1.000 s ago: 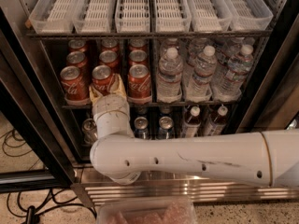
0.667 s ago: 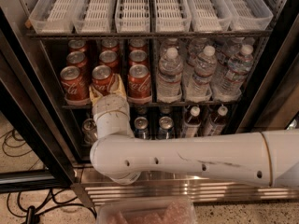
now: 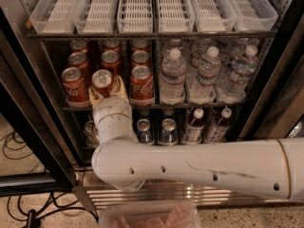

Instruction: Pick coke can from middle shelf of fridge

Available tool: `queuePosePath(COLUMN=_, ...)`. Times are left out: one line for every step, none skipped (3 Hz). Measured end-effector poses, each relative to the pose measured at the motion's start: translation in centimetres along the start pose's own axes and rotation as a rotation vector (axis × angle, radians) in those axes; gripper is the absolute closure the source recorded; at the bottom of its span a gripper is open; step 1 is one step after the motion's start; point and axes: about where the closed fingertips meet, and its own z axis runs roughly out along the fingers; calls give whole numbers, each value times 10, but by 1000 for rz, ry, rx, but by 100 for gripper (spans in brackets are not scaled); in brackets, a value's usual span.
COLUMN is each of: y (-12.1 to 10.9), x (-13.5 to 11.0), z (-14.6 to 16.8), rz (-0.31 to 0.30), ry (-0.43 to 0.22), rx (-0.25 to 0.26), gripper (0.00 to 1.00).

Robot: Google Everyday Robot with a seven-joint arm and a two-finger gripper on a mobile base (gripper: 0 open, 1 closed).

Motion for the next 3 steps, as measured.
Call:
queuePosePath(y=0, x=-10, z=-8, rz=12, ry=-9, rx=-4, gripper=100)
queuePosePath(y=0, x=-18, z=-15, rz=18, ry=-7, rx=-19, gripper=100)
queuePosePath(y=-2, x=-26, z=-27, rz=6, ry=28, rx=-45, gripper=100)
